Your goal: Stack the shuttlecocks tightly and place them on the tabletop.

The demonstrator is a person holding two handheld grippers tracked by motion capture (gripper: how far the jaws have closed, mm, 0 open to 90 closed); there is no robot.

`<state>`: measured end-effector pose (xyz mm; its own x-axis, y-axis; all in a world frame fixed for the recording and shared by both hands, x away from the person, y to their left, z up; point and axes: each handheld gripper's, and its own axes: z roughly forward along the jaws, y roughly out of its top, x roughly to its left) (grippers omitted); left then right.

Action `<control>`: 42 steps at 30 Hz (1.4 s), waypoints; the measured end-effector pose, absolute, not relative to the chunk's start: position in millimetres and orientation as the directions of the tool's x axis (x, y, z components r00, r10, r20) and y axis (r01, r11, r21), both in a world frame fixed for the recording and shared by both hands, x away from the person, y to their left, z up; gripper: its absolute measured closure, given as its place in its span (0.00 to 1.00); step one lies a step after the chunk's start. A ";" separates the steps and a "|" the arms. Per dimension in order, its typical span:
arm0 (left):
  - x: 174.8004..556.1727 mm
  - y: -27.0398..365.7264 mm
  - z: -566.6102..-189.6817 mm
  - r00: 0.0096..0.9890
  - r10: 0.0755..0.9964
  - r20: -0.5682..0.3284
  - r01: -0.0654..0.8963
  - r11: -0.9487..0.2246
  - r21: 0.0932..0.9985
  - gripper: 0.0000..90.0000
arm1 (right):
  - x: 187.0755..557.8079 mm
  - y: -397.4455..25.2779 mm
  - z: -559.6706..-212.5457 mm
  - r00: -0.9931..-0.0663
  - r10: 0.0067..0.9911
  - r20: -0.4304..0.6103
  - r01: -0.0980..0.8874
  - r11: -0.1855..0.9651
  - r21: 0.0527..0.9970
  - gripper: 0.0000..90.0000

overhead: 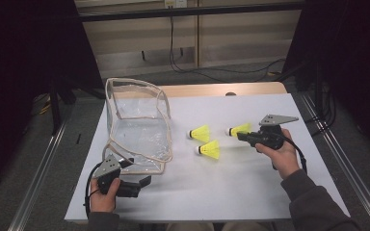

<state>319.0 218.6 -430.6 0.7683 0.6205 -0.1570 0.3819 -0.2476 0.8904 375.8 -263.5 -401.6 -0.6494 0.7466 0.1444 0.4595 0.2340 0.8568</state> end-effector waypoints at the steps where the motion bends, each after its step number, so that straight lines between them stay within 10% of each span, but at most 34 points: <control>1: 319.1 218.5 -430.6 0.769 0.620 -0.157 0.382 -0.248 0.890 0.03 | 376.1 -262.8 -401.3 -0.650 0.746 0.145 0.459 0.234 0.857 0.99; 42: 324.2 219.3 -431.4 0.753 0.637 -0.163 0.389 -0.232 0.891 0.03 | 400.5 -233.8 -401.3 -0.671 0.730 0.128 0.459 0.273 0.845 0.99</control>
<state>324.2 219.3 -431.4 0.7534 0.6371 -0.1628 0.3891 -0.2323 0.8914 400.5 -233.8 -401.3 -0.6708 0.7305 0.1284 0.4593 0.2733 0.8452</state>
